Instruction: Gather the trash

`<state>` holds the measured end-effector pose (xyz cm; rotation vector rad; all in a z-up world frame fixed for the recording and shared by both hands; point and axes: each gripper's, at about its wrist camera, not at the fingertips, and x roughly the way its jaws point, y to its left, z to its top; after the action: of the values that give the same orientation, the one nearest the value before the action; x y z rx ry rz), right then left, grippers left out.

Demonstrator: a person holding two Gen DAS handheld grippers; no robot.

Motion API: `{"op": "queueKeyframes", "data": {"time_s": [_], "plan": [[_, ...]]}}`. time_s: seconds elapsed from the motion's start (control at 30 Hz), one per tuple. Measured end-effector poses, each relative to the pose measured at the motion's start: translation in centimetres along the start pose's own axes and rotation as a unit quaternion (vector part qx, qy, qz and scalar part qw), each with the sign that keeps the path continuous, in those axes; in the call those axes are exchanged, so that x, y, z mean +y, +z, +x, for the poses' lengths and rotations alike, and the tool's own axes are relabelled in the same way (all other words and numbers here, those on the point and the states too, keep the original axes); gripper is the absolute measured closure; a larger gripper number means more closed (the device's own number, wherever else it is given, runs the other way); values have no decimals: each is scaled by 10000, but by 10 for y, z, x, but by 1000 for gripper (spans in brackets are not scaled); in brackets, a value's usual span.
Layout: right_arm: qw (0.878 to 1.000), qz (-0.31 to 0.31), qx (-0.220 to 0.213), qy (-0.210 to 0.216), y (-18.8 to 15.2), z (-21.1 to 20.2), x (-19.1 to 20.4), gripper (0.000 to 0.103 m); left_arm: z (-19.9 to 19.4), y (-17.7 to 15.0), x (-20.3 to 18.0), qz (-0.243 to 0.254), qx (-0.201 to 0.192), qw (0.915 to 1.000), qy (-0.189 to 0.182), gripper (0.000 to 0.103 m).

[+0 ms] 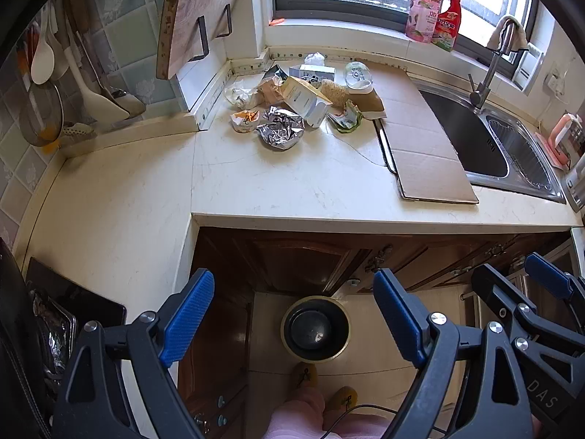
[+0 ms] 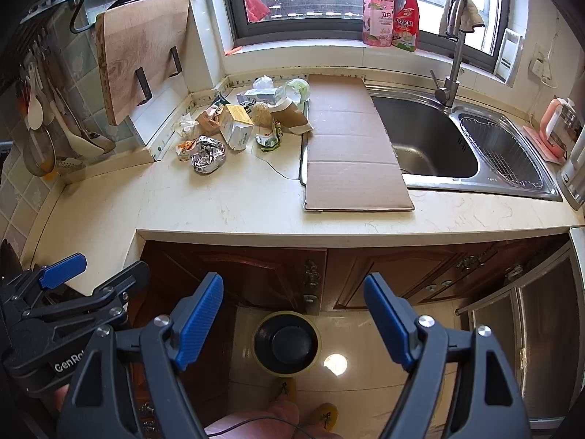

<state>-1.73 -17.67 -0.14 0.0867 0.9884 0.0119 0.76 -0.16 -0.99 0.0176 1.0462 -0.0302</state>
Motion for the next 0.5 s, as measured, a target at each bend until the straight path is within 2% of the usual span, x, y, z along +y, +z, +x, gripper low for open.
{"op": "queueKeyframes", "data": {"time_s": [0.5], "plan": [[10000, 24, 32, 3, -2, 2, 0, 23, 1, -2, 3, 20, 31, 10000, 14, 16]]}}
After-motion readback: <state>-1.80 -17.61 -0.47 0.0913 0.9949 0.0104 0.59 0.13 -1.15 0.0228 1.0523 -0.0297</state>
